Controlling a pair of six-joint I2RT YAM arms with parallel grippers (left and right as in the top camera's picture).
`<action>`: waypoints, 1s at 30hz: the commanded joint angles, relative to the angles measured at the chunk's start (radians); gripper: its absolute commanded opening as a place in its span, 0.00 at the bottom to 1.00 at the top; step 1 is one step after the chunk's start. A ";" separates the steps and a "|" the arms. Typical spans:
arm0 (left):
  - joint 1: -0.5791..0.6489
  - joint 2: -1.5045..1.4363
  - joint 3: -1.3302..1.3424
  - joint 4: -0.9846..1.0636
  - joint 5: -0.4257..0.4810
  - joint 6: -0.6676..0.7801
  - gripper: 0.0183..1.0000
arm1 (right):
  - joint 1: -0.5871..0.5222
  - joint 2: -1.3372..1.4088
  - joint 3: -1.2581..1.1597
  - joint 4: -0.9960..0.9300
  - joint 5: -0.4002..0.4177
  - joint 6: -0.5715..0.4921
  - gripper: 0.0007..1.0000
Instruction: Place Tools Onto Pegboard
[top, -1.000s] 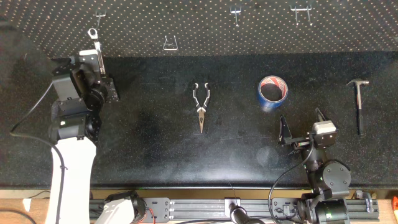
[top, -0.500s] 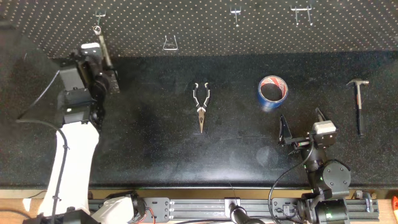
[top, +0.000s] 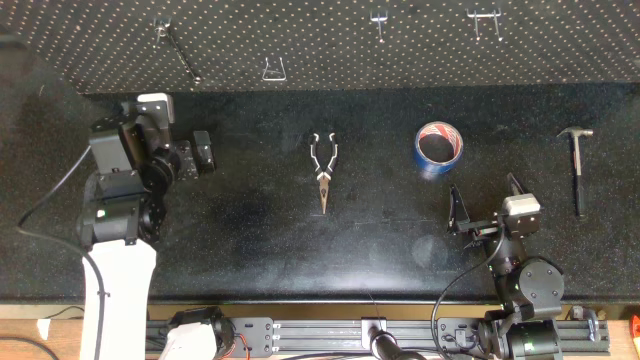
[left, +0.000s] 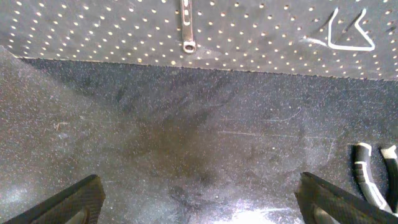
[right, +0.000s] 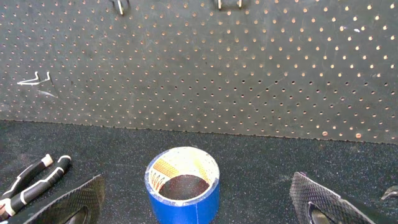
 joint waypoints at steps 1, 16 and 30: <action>-0.010 -0.014 -0.001 0.005 0.130 -0.061 1.00 | 0.007 -0.006 -0.004 -0.003 0.009 0.014 0.98; -0.583 0.839 0.721 -0.464 -0.052 -0.521 1.00 | 0.007 -0.006 -0.004 -0.003 0.009 0.014 0.98; -0.661 1.001 0.727 -0.436 -0.109 -0.600 1.00 | 0.007 -0.006 -0.004 -0.003 0.009 0.014 0.98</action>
